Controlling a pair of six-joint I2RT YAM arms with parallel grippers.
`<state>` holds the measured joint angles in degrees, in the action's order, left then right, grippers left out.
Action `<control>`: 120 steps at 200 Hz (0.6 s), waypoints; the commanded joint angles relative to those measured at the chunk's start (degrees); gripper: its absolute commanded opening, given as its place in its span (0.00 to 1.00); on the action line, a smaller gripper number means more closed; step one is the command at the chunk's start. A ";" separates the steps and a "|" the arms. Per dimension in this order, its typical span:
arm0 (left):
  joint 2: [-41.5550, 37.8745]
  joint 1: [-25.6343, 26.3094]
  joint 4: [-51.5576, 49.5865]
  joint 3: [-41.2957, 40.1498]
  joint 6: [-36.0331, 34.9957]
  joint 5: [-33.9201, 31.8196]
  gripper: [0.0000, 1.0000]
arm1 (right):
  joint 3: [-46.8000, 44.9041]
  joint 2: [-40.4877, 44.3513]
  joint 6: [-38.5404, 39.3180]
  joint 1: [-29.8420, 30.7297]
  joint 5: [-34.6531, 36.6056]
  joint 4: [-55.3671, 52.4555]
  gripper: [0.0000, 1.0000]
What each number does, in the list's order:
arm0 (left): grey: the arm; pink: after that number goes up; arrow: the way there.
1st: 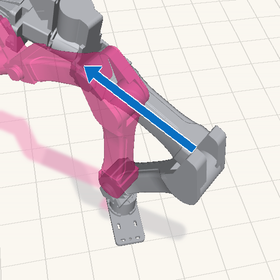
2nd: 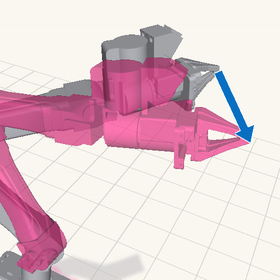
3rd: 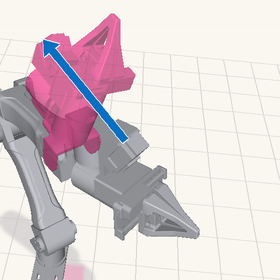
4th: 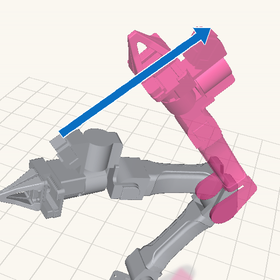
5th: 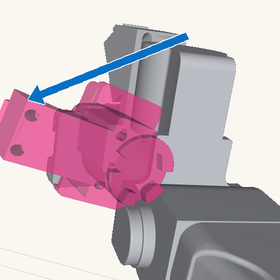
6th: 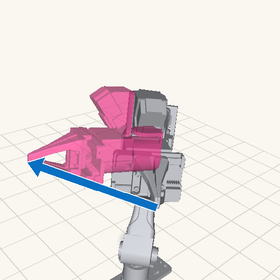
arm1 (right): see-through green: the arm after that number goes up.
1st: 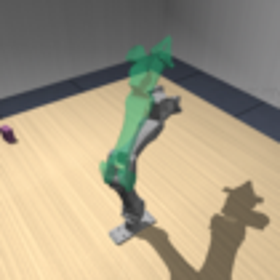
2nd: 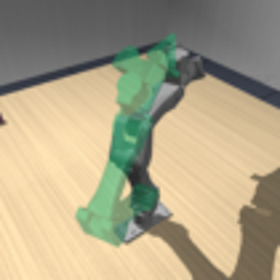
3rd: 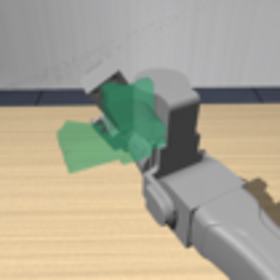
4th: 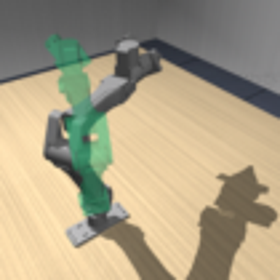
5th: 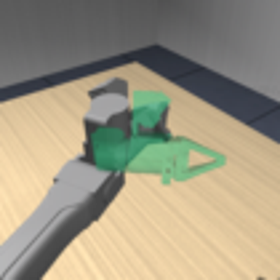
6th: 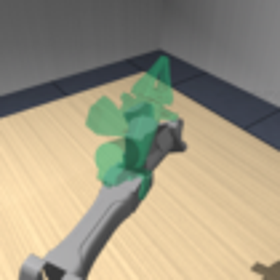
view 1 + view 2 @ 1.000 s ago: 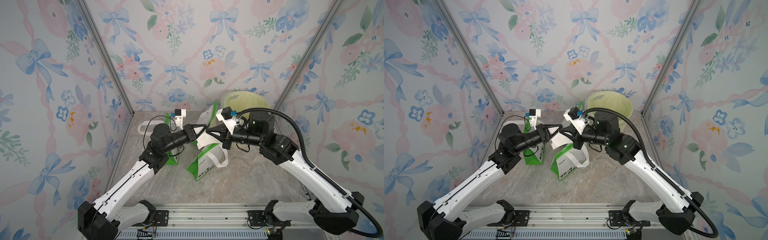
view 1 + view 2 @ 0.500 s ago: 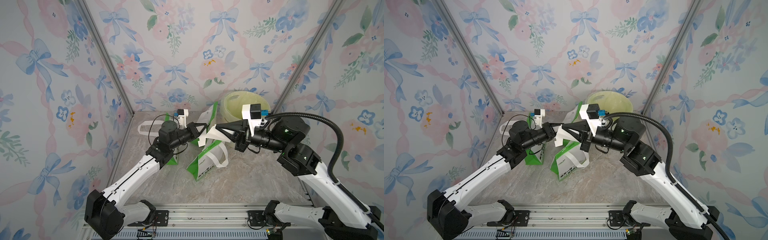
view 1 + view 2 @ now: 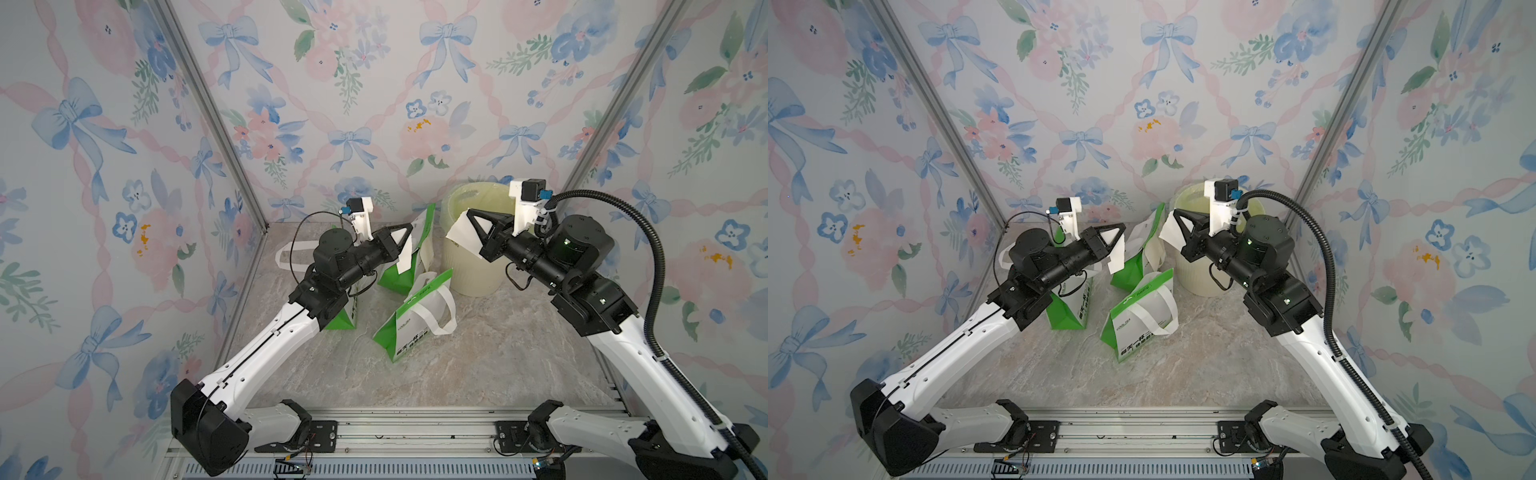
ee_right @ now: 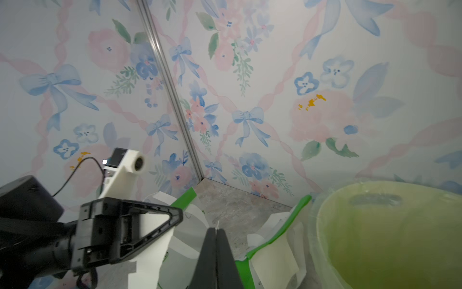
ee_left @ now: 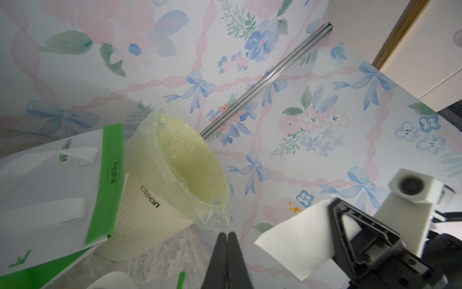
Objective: Shred takeout receipts and throw away
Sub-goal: Shred the takeout receipt, then place the takeout receipt in the trash bin.
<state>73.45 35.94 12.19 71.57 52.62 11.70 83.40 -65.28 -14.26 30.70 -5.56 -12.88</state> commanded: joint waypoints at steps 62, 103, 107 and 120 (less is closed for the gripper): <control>30.44 11.33 4.00 33.46 -26.00 -7.13 0.00 | -1.12 6.47 -0.26 -7.06 5.93 -9.47 0.00; 44.81 12.48 5.13 49.40 -30.86 -10.54 0.00 | -3.42 11.31 0.09 -7.24 7.35 -12.04 0.00; 46.08 12.51 5.14 50.83 -30.91 -11.18 0.00 | -3.71 11.74 -0.04 -7.28 7.45 -12.17 0.00; 50.42 12.48 5.08 56.16 -30.90 -12.37 0.00 | -4.90 13.38 -0.25 -7.15 7.78 -12.40 0.00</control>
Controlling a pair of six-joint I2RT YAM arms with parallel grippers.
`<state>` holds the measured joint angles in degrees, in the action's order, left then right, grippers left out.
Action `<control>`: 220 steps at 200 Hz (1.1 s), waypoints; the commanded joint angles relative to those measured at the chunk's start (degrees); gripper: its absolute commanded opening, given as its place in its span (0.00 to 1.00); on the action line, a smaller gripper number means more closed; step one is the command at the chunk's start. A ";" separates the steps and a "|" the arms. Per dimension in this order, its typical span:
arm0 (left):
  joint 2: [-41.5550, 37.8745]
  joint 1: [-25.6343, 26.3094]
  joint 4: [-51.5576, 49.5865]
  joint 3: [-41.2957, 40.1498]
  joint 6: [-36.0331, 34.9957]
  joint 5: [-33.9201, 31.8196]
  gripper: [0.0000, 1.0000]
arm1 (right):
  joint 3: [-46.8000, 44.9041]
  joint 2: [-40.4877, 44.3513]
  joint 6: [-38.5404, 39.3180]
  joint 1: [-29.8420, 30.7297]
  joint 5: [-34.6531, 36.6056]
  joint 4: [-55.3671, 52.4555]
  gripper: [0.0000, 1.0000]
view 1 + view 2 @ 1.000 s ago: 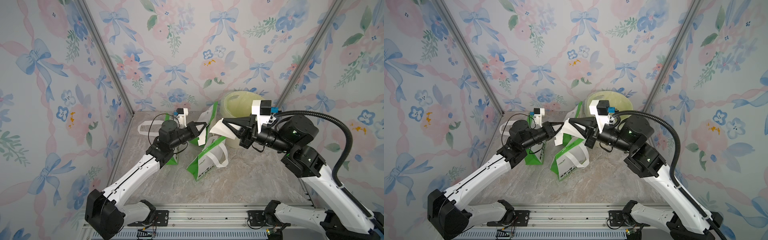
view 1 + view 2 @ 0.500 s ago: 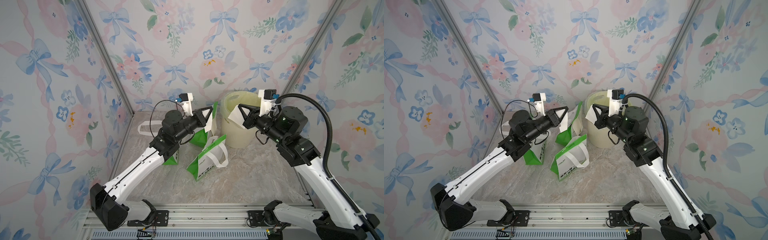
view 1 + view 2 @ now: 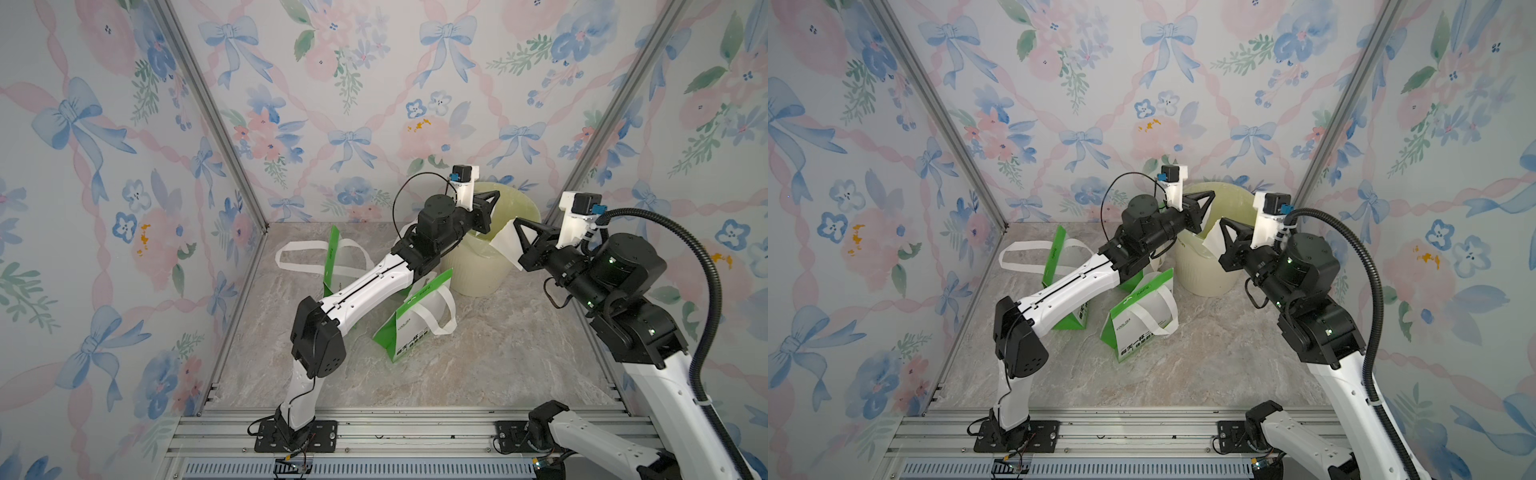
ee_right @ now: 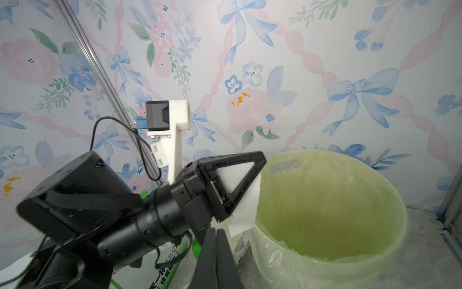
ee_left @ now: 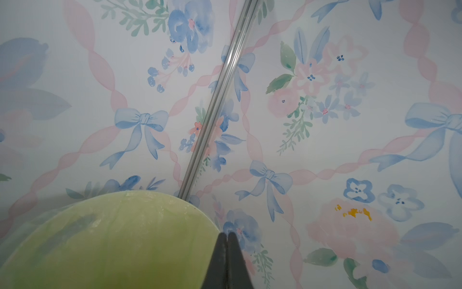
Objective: Shred takeout receipts and throw away
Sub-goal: Place the takeout receipt in the trash bin.
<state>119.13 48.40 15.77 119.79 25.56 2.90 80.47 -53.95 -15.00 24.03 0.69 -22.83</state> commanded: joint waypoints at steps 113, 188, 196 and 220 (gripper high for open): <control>11.47 -1.01 -0.83 13.65 -5.99 -8.46 0.50 | -3.21 6.23 0.60 -0.49 2.39 -5.91 0.00; -10.69 -3.35 -2.12 -4.51 -9.13 1.32 0.51 | -2.65 3.72 -3.07 -0.10 -4.20 -6.27 0.00; -14.34 -3.52 -2.14 -9.02 -9.21 2.22 0.51 | -2.60 3.15 -3.56 0.44 -5.18 -6.03 0.00; -25.19 -3.91 -2.07 -21.98 -9.44 4.04 0.52 | -2.58 1.24 -4.73 3.76 -6.49 -4.69 0.00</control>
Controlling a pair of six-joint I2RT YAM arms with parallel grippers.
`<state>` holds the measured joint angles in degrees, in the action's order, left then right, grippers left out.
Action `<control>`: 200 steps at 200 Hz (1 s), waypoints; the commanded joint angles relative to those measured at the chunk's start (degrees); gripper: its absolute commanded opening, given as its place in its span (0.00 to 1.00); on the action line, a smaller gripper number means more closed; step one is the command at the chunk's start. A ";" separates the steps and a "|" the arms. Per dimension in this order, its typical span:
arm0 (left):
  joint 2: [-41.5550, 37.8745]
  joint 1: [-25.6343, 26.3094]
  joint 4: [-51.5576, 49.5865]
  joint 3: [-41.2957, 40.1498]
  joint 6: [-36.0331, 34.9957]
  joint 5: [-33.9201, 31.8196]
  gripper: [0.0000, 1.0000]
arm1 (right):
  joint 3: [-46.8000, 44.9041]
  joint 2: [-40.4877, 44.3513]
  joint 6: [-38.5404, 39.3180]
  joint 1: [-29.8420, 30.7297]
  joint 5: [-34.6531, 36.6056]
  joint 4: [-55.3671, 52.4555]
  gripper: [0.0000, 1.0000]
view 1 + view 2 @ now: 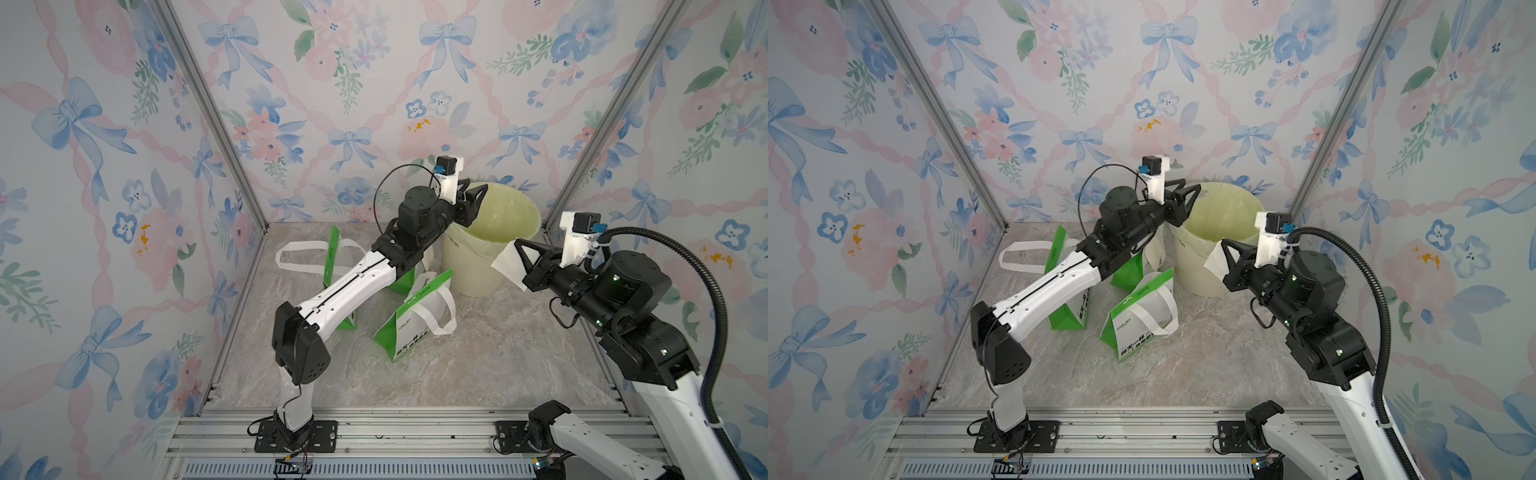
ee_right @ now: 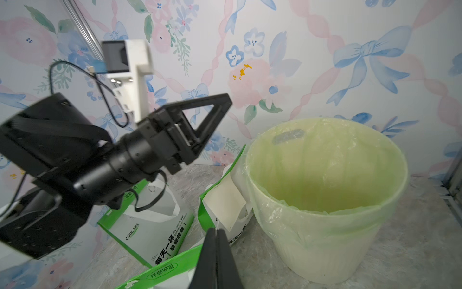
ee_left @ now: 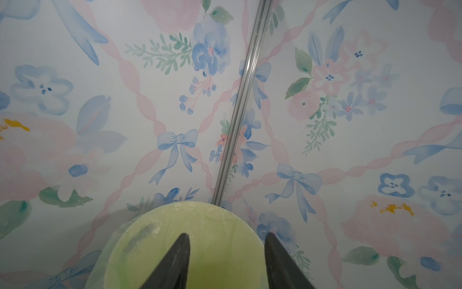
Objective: Shred takeout receipts and throw away
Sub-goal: Place the takeout receipt in the trash bin, then shred the takeout receipt.
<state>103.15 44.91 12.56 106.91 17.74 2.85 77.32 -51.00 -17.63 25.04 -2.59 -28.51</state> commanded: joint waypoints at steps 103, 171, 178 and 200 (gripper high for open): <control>-40.81 -3.00 11.38 -44.59 24.13 19.02 0.60 | -5.42 -8.54 -17.68 13.79 -10.14 26.99 0.00; -41.51 -2.89 16.05 -49.96 32.30 17.88 0.61 | -7.53 -11.41 -27.64 14.16 -14.26 40.56 0.00; -41.36 -2.86 16.18 -50.09 32.98 17.81 0.61 | -7.58 -11.77 -28.44 14.16 -14.98 41.71 0.00; -41.18 -2.97 16.52 -50.29 33.47 16.81 0.63 | -7.53 -12.41 -29.70 14.14 -16.69 44.05 0.00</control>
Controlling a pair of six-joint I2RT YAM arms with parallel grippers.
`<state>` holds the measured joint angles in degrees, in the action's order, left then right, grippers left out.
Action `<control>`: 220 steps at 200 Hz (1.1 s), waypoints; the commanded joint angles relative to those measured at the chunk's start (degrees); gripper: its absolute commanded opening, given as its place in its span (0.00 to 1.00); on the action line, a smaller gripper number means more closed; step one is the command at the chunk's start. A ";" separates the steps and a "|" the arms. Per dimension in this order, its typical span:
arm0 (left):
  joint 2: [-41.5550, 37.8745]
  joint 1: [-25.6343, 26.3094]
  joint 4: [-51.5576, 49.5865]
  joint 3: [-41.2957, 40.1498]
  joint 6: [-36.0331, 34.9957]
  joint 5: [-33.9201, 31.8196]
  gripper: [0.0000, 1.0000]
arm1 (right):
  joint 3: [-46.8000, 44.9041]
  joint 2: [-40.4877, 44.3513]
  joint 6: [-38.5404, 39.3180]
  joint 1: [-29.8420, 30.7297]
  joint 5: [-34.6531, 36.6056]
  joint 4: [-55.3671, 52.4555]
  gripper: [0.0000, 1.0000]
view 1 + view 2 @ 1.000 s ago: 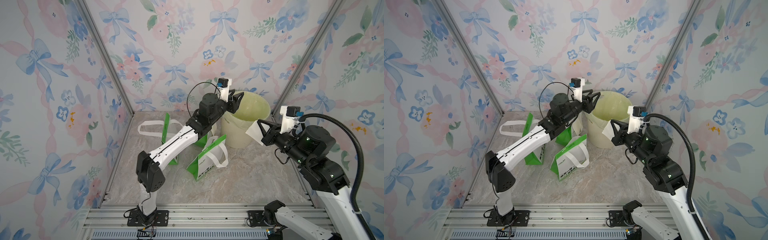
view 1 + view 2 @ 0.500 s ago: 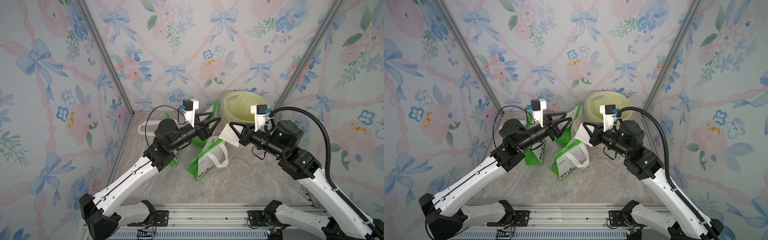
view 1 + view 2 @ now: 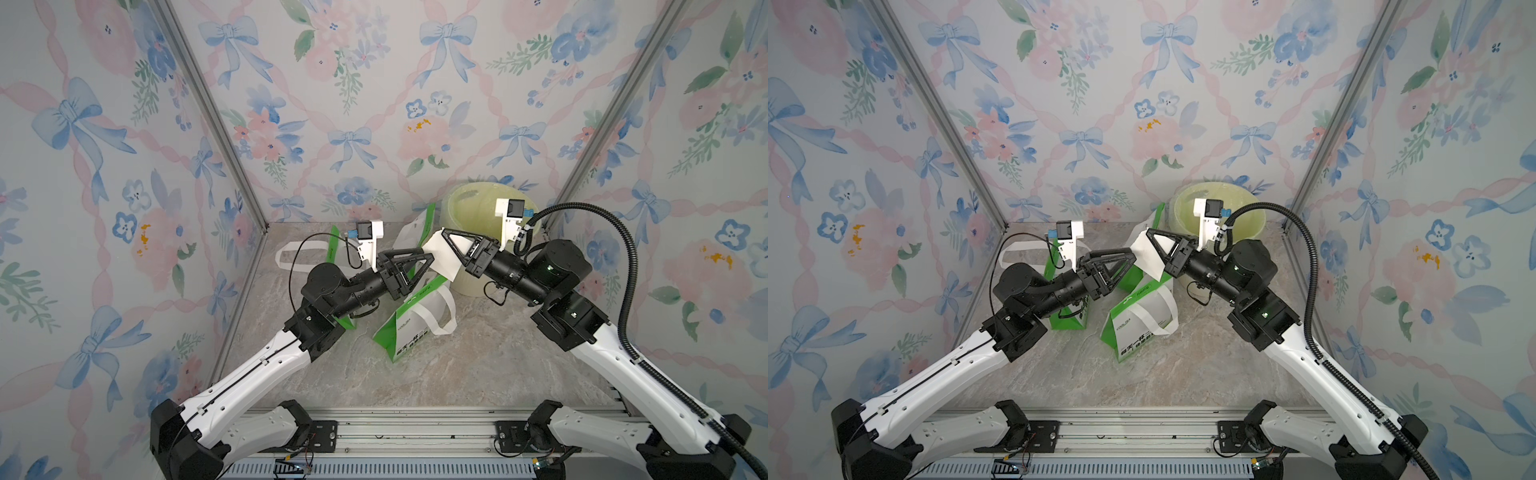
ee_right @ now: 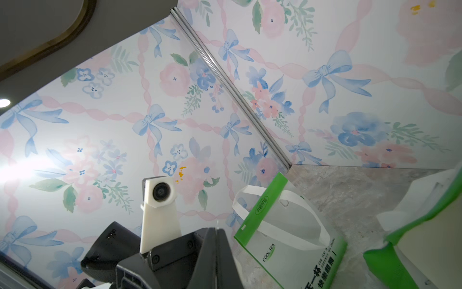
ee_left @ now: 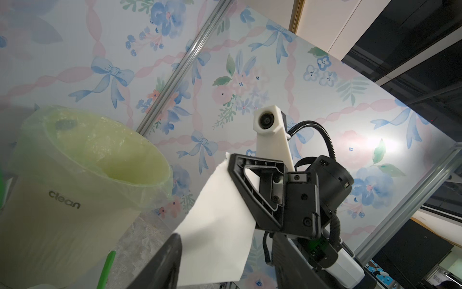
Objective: Shred takeout receipts and throw away
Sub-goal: Shred the takeout receipt.
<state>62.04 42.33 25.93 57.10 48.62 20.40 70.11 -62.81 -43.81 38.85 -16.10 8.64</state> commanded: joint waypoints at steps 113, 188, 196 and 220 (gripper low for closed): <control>0.29 -1.75 4.53 -2.19 5.11 -0.29 0.66 | 3.31 0.43 2.93 0.34 -0.90 -6.25 0.00; 1.65 -0.53 10.83 -2.88 9.40 1.90 0.24 | 0.50 -2.49 -4.44 -0.13 -2.97 4.29 0.00; 1.68 -0.49 11.11 -2.94 9.68 1.71 0.24 | 0.15 -2.49 -4.33 -0.20 -2.93 4.07 0.00; 1.37 -0.49 11.70 -3.12 10.00 0.57 0.19 | -0.35 -2.03 -4.31 -0.44 -2.97 3.59 0.00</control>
<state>63.40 41.58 34.59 54.68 57.63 21.08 70.30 -65.28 -47.40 38.72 -18.06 10.15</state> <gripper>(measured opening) 0.212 0.047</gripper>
